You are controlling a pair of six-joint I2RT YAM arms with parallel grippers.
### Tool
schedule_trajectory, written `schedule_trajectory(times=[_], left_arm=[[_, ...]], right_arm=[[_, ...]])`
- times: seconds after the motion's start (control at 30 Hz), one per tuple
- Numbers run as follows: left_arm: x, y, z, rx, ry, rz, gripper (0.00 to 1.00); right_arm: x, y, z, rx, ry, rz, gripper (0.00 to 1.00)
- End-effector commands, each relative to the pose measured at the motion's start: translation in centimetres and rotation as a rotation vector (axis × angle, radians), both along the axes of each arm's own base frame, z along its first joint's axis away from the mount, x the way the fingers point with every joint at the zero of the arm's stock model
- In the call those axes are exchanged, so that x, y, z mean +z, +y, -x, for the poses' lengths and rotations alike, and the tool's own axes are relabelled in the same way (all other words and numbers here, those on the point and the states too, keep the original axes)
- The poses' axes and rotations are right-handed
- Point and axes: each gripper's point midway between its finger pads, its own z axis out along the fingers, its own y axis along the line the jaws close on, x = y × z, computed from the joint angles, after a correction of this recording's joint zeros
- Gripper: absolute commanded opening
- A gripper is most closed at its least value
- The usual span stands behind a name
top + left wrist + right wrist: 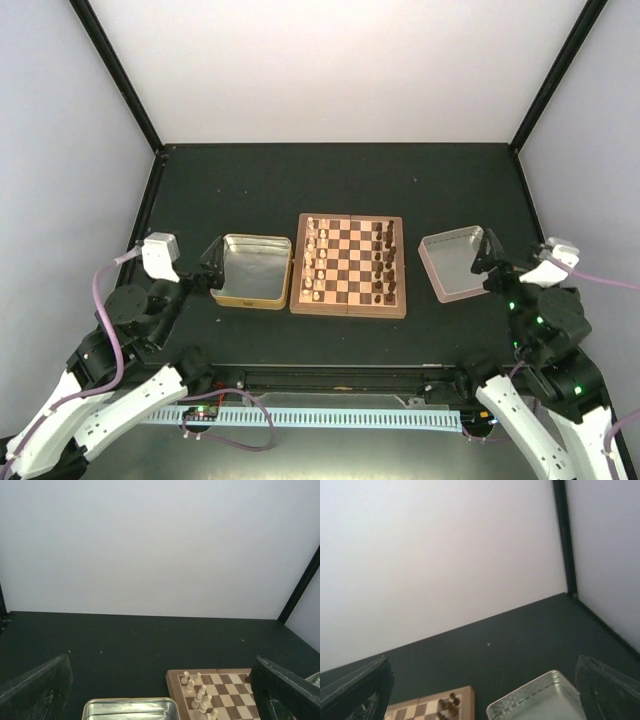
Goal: Set up the chess pieces on the board
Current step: Reset both arms
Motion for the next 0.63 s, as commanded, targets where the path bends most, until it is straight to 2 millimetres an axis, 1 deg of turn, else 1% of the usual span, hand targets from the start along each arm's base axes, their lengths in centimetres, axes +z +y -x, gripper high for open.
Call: schedule_trajectory(times=[0.0,0.1,0.2,0.33,0.6], left_arm=[[1.5,2.4,0.8,0.073,-0.032,-0.009,0.99],[1.8,3.0,1.1,0.088,-0.033,-0.003,0.99],[1.5,3.1,1.1,0.093,-0.023,0.015,0.99],[1.0,3.1,1.1,0.093,-0.008,0.026,0.99],[1.3,3.1,1.3,0.08,-0.02,0.042,0.99]], right_arm=[[1.0,-3.7,2.4,-0.154,-0.051,0.043,1.0],[1.3,-4.7,3.5,-0.189,-0.081,0.031,1.0],[1.4,-5.2,4.1,-0.206,-0.099,0.019,1.0],[1.5,-5.3,4.3,-0.207,-0.111,0.013,1.0],[1.7,-5.1,4.3,-0.197,-0.12,0.003,1.0]])
